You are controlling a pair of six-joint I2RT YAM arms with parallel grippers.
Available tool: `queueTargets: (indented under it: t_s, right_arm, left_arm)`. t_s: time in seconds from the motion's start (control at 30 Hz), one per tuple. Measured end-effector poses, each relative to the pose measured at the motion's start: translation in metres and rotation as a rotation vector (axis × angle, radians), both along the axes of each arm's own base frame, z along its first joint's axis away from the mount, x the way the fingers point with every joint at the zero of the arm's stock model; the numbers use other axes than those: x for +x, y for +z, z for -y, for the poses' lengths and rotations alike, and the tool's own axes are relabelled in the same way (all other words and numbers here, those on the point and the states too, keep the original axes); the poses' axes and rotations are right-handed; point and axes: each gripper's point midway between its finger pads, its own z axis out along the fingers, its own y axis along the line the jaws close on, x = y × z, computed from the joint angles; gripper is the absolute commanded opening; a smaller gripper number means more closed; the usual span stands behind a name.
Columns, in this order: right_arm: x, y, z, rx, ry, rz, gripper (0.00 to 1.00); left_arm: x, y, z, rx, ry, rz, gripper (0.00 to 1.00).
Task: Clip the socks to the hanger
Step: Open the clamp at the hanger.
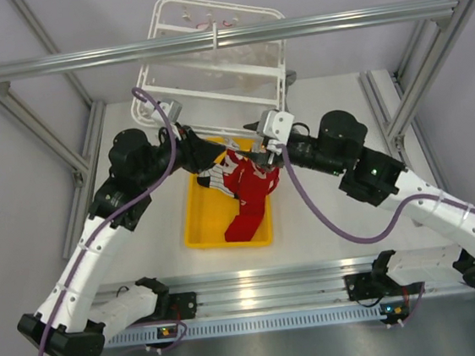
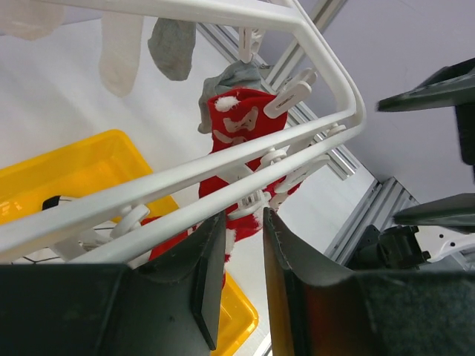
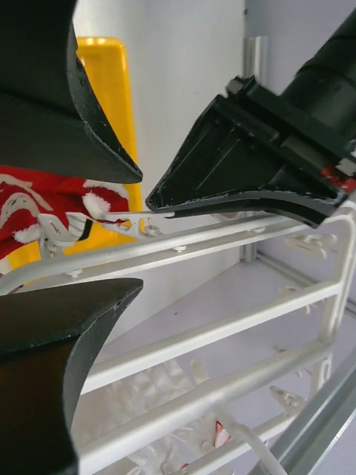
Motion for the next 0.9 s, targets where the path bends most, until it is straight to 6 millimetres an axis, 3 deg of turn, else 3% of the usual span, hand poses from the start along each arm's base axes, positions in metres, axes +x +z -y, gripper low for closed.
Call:
queueTargets:
  t_s: [0.17, 0.3, 0.4, 0.63, 0.77, 0.9]
  right_arm:
    - [0.023, -0.031, -0.015, -0.149, -0.038, 0.063, 0.44]
    - [0.035, -0.043, -0.014, -0.22, -0.083, 0.105, 0.35]
    - [0.042, -0.042, -0.009, -0.248, -0.12, 0.139, 0.3]
    - [0.045, -0.043, -0.002, -0.287, -0.15, 0.18, 0.27]
    - [0.045, -0.042, 0.002, -0.3, -0.159, 0.197, 0.2]
    - [0.046, -0.04, 0.007, -0.302, -0.169, 0.203, 0.13]
  left_arm:
    - [0.0, 0.002, 0.0, -0.001, 0.0, 0.005, 0.32]
    - [-0.003, 0.003, -0.002, 0.011, -0.001, 0.016, 0.37]
    - [-0.009, 0.007, -0.006, 0.014, -0.002, 0.036, 0.44]
    - [-0.027, 0.031, -0.024, 0.009, 0.037, 0.136, 0.45]
    - [-0.023, 0.033, -0.035, 0.041, 0.099, 0.164, 0.45]
    - [-0.015, 0.027, -0.044, 0.084, 0.154, 0.172, 0.53]
